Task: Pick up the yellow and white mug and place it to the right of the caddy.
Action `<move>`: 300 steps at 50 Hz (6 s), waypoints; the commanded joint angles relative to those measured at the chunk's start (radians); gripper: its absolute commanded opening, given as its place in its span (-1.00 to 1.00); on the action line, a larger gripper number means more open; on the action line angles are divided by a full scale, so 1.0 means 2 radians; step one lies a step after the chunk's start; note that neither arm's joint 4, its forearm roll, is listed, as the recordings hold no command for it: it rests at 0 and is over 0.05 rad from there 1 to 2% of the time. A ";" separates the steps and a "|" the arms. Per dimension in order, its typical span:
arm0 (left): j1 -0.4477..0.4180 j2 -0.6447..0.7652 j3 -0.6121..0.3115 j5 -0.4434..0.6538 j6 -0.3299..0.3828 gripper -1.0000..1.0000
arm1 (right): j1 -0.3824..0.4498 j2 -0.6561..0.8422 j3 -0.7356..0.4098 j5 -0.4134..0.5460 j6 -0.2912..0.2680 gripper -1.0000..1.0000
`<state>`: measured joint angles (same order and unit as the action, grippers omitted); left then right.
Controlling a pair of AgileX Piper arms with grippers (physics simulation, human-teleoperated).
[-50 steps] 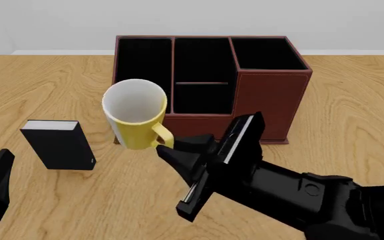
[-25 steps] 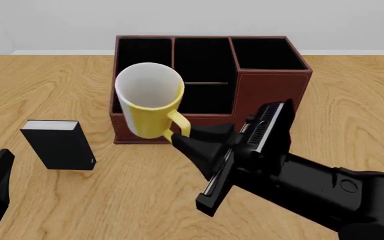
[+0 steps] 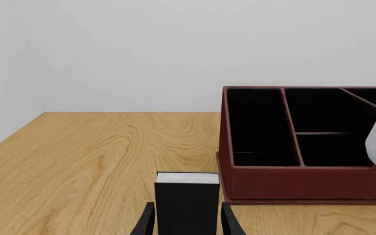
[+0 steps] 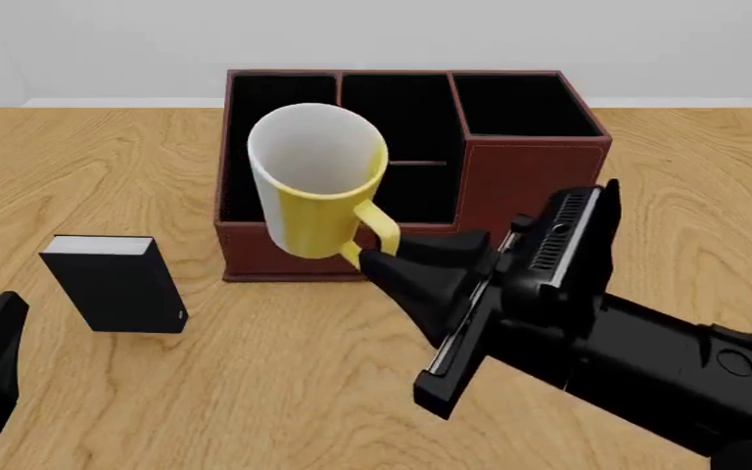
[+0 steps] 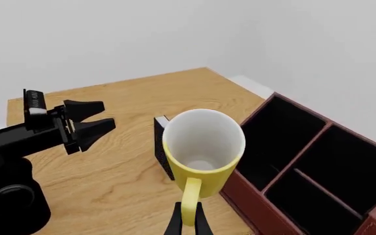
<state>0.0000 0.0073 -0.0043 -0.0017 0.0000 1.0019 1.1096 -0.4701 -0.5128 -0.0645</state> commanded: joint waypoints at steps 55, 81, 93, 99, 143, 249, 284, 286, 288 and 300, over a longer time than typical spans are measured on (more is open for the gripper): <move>0.000 0.000 0.000 0.000 0.000 1.00 | -0.055 -0.134 -0.010 0.112 0.008 -1.00; 0.000 0.000 0.000 0.000 0.000 1.00 | -0.078 -0.151 -0.012 0.129 0.013 -1.00; 0.000 0.000 0.000 0.000 0.000 1.00 | -0.089 -0.164 -0.014 0.140 0.013 -1.00; 0.000 0.000 0.000 0.000 0.000 1.00 | -0.094 -0.167 -0.015 0.143 0.013 -1.00; 0.000 0.000 0.000 0.000 0.000 1.00 | -0.126 -0.184 -0.017 0.159 0.019 -1.00; 0.000 0.000 0.000 0.000 0.000 1.00 | -0.274 -0.201 -0.061 0.190 -0.005 -1.00; 0.000 0.000 0.000 0.000 0.000 1.00 | -0.316 -0.191 -0.066 0.183 -0.016 -1.00; 0.000 0.000 0.000 0.000 0.000 1.00 | -0.318 -0.193 -0.068 0.186 -0.016 -1.00; 0.000 0.000 0.000 0.000 0.000 1.00 | -0.322 -0.194 -0.070 0.190 -0.014 -1.00; 0.000 0.000 0.000 0.000 0.000 1.00 | -0.339 -0.194 -0.062 0.181 -0.018 -1.00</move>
<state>0.0000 0.0073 -0.0043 -0.0017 0.0000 0.3513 0.7227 -0.5977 -0.1384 -0.1024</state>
